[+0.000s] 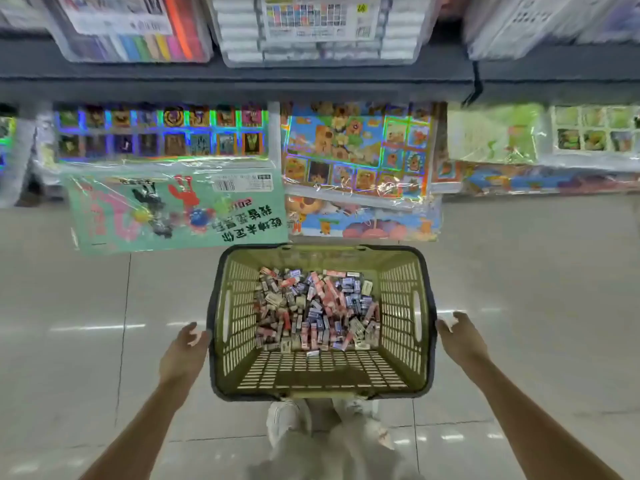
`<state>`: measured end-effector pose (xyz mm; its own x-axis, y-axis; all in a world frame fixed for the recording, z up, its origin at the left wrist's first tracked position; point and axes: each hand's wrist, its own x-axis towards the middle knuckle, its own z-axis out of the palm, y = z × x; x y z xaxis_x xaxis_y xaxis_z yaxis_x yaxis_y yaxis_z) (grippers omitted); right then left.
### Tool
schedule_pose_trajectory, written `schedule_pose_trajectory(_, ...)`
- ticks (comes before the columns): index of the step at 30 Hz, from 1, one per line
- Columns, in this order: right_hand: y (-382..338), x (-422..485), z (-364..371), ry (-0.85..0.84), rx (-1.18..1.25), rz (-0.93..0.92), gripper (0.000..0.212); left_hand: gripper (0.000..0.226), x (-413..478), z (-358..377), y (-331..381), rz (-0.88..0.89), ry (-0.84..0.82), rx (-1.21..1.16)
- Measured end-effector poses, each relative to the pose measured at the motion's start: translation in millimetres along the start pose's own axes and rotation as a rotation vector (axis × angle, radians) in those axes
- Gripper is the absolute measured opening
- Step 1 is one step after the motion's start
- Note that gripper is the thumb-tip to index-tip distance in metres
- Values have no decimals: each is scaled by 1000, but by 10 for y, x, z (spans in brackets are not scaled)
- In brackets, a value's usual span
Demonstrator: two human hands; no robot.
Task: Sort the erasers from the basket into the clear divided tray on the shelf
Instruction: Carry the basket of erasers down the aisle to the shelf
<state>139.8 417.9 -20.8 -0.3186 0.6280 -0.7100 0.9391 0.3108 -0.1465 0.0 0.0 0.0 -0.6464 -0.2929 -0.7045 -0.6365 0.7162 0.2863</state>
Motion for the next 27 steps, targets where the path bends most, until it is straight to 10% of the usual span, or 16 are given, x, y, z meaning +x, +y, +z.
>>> schedule_pose_trajectory(12, 35, 249, 339, -27, 195, -4, 8, 15, 263, 326, -172, -214, -97, -451)
schedule_pose_trajectory(27, -707, -2043, -1165, -149, 28, -191, 11, 22, -2008, -1547, -844, -410, -19, -659)
